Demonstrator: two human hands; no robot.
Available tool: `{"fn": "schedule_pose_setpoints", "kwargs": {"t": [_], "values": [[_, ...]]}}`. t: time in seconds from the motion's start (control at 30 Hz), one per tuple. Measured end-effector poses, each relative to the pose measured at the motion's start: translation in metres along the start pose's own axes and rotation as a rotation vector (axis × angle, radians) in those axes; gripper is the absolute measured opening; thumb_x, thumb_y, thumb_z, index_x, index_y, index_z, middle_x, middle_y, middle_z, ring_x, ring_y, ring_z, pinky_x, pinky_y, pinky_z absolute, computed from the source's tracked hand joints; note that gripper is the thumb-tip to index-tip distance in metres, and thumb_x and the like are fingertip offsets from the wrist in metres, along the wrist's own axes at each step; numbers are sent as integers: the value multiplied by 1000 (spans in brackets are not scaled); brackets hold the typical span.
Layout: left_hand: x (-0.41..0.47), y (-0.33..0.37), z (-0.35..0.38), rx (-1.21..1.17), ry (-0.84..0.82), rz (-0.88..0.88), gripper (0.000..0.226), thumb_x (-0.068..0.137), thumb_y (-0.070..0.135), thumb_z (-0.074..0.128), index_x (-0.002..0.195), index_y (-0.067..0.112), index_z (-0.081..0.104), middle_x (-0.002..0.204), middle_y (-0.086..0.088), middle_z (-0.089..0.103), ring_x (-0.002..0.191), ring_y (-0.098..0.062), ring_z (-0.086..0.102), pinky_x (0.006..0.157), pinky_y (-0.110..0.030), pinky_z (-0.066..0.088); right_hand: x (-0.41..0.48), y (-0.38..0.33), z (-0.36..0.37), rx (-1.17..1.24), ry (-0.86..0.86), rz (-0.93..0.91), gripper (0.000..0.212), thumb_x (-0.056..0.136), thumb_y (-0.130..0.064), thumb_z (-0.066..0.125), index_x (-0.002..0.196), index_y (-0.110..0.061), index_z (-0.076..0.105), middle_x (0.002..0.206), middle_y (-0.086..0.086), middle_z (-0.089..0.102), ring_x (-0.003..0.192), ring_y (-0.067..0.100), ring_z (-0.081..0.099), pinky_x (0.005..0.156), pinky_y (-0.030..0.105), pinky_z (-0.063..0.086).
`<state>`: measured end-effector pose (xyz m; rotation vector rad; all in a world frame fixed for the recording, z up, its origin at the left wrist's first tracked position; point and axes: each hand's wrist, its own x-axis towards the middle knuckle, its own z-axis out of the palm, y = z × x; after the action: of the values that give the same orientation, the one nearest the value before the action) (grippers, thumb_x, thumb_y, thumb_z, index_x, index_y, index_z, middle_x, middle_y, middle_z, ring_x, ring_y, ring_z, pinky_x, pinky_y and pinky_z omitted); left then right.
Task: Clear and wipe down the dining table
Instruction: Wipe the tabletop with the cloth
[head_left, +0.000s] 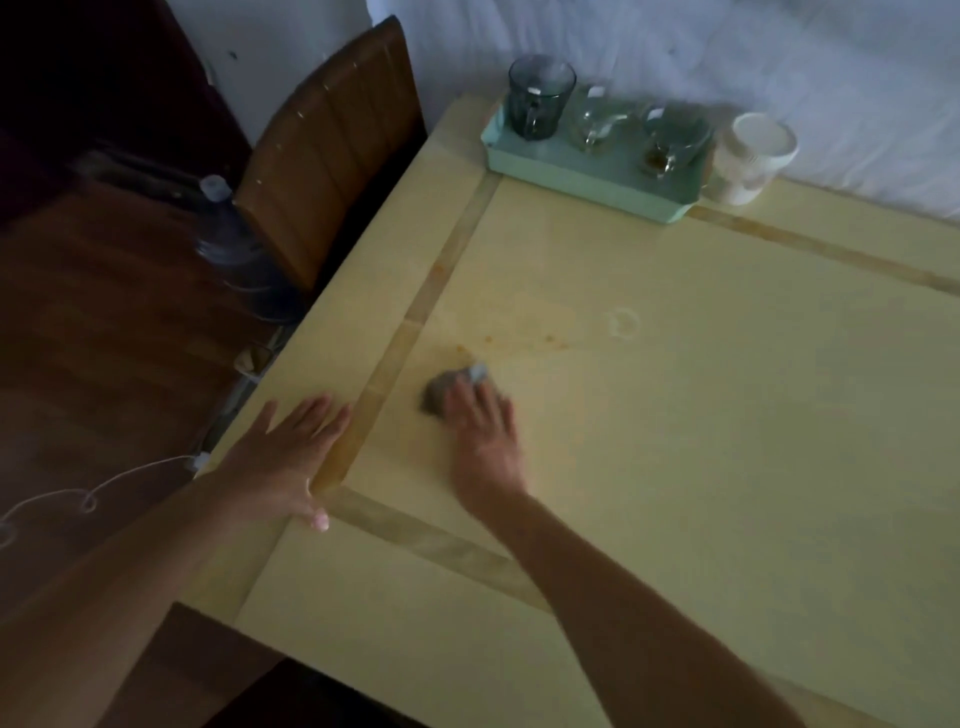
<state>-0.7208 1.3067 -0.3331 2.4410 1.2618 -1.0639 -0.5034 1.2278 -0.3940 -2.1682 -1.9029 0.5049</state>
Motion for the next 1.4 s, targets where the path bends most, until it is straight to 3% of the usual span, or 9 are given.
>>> {"fn": "schedule_pose_setpoints", "kwargs": {"t": [0.2, 0.27, 0.43, 0.57, 0.83, 0.93, 1.13, 1.23, 1.4], "values": [[23, -4, -68, -121, 131, -57, 85, 84, 54, 56, 150, 24, 12, 158, 6, 14, 147, -16, -1, 118, -47, 1, -16, 21, -2, -180, -86, -424, 63, 79, -22, 29, 142, -19, 32, 152, -1, 33, 139, 21, 33, 114, 48, 24], [46, 0, -84, -229, 200, -57, 80, 90, 52, 47, 151, 19, 7, 160, 3, 8, 148, -17, -2, 118, -47, 0, -3, 73, -21, -171, -24, -215, 68, 75, -18, 32, 143, -17, 32, 153, 0, 27, 139, 23, 32, 110, 52, 30], [95, 24, -104, -271, 198, -84, 70, 97, 50, 21, 150, 15, -9, 160, -3, -9, 147, -20, -8, 119, -46, -3, 13, 188, -86, -44, 155, 472, 72, 84, 0, 38, 149, -18, 14, 159, 0, 4, 147, 19, 0, 116, 50, 0], [112, 31, -100, -317, 168, -88, 68, 97, 52, 12, 151, 12, -3, 160, -5, -5, 148, -18, -4, 119, -46, -1, 60, 195, -95, -19, 213, 695, 68, 85, -2, 38, 148, -17, 16, 159, 2, 6, 146, 25, 2, 117, 48, 4], [118, 23, -107, -354, 133, -98, 57, 100, 44, 8, 151, 18, 8, 160, 3, 3, 147, -9, 0, 118, -43, -4, 102, 41, -32, -18, -16, -156, 68, 80, -23, 17, 148, -22, 20, 158, 0, 12, 146, 24, 5, 118, 44, 5], [116, 22, -110, -330, 139, -126, 56, 100, 42, 6, 151, 20, 12, 160, 4, 7, 146, -7, 5, 119, -42, -3, 99, 55, -35, -114, 9, -426, 64, 82, -14, 40, 145, -21, 29, 155, -3, 26, 144, 20, 22, 115, 50, 22], [114, 19, -111, -258, 186, -94, 59, 98, 43, 1, 150, 19, 14, 159, 4, 12, 145, -9, 15, 120, -40, -1, 118, 205, -107, -91, 196, 246, 79, 74, 7, 41, 139, -37, 31, 155, -9, 15, 145, 14, 4, 110, 61, 12], [116, 16, -107, -219, 186, -61, 58, 99, 44, 2, 151, 18, 8, 159, 4, 7, 146, -8, 7, 120, -40, -1, 129, 235, -123, -25, 292, 653, 72, 76, 5, 43, 141, -23, 28, 154, -2, 18, 144, 20, 7, 115, 56, 7], [117, 16, -106, -166, 194, -41, 55, 100, 37, 4, 151, 15, 4, 160, 0, 4, 147, -10, 4, 121, -41, -1, 210, 156, -95, -24, 262, 546, 69, 83, -3, 43, 146, -15, 18, 156, 5, 14, 145, 27, 8, 117, 48, 8]]}}
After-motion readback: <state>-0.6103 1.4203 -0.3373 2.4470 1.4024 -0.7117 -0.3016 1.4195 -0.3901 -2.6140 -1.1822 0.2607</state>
